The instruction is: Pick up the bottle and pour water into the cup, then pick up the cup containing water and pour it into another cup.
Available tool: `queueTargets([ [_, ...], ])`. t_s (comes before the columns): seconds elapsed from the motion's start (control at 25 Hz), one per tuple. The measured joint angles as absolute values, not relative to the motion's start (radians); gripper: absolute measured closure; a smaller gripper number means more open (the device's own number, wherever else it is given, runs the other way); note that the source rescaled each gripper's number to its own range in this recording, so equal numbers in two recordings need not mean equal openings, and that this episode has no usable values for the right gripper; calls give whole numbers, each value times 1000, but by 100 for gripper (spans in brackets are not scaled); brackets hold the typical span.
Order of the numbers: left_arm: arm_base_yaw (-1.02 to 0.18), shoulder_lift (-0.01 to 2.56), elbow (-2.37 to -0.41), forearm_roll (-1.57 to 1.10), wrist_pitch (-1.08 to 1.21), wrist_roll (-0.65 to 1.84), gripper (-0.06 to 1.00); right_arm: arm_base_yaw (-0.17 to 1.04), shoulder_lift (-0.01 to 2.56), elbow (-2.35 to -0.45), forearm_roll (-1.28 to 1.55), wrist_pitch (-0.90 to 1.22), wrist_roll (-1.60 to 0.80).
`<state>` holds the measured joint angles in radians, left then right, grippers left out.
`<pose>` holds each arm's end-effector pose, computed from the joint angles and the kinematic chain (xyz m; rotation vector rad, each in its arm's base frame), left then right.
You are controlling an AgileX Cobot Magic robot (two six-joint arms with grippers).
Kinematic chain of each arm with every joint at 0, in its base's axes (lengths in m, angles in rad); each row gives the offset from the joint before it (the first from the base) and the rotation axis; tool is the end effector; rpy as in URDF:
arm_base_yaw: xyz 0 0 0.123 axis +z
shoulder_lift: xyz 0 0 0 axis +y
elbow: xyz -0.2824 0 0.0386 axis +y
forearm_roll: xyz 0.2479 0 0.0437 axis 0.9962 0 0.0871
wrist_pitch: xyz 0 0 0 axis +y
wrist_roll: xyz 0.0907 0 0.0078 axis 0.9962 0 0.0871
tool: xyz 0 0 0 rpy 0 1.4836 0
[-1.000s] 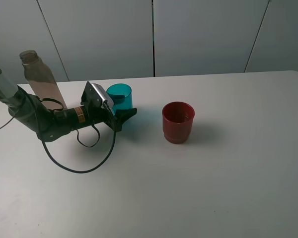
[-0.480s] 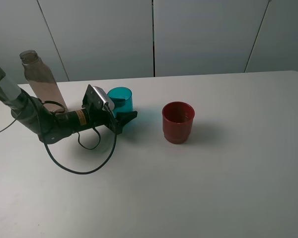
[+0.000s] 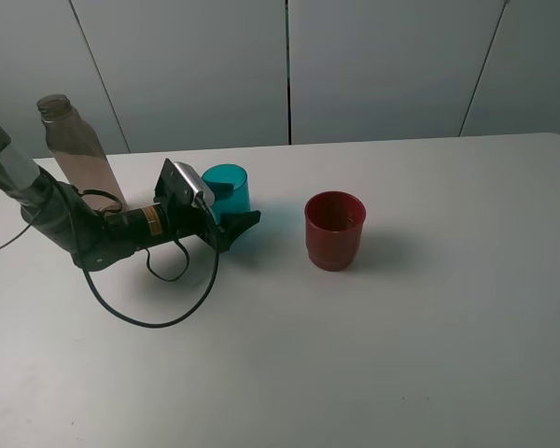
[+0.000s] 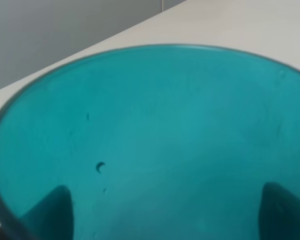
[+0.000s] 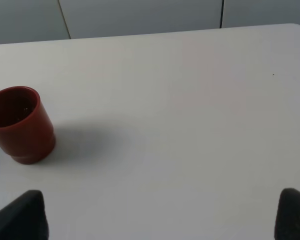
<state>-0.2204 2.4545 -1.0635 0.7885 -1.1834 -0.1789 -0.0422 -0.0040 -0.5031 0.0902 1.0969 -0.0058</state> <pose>0.3739 -0.1450 0.0186 0.8433 1.6070 -0.6769 -0.0072 0.0076 0.2754 0.0312 2.0707 0.0790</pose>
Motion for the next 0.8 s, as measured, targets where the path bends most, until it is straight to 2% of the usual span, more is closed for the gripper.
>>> queueTargets([
  [0.52, -220, 2192, -1063, 802, -1074, -265, -4, -42, -4, -503, 90, 1097, 0],
  [0.8, -243, 1936, -1063, 781, -772, -372, -4, -42, -4, -503, 90, 1097, 0],
])
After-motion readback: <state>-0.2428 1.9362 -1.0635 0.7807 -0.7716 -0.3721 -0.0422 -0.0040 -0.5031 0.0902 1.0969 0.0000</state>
